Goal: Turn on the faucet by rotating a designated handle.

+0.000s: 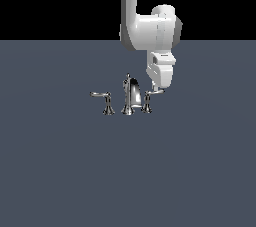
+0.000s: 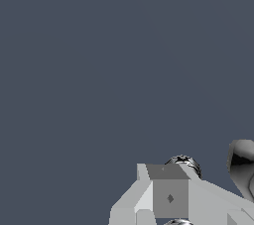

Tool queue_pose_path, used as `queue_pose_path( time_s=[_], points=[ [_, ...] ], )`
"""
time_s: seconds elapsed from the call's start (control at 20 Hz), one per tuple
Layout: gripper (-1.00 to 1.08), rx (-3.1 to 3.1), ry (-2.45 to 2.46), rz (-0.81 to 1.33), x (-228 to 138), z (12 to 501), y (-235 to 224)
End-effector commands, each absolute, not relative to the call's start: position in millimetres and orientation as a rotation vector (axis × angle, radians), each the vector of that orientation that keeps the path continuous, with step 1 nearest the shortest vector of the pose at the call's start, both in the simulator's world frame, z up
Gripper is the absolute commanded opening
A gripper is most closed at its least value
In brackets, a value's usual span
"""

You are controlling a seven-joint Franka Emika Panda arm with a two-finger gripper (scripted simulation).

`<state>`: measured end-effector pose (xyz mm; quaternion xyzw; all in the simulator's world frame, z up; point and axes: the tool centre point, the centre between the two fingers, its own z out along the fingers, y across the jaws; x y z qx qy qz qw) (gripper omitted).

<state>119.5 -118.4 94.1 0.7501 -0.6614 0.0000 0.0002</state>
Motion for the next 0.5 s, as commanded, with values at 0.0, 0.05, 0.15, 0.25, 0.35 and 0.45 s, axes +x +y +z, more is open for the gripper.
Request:
queue_pose_path(
  time_s=[0.0,0.05,0.15,0.25,0.35,0.45],
  points=[
    [-1.00,2.356,-2.078,0.000,116.9,94.2,-120.1],
    [-1.00,2.356,-2.078,0.000,114.2,94.2,-121.6],
    [-1.00,2.356,-2.078,0.000,108.9,94.2,-124.6],
    [-1.00,2.356,-2.078,0.000,103.4,94.2,-127.7],
    [-1.00,2.356,-2.078,0.000,97.9,94.2,-130.9],
    [-1.00,2.356,-2.078,0.000,92.2,94.2,-134.1]
  ],
)
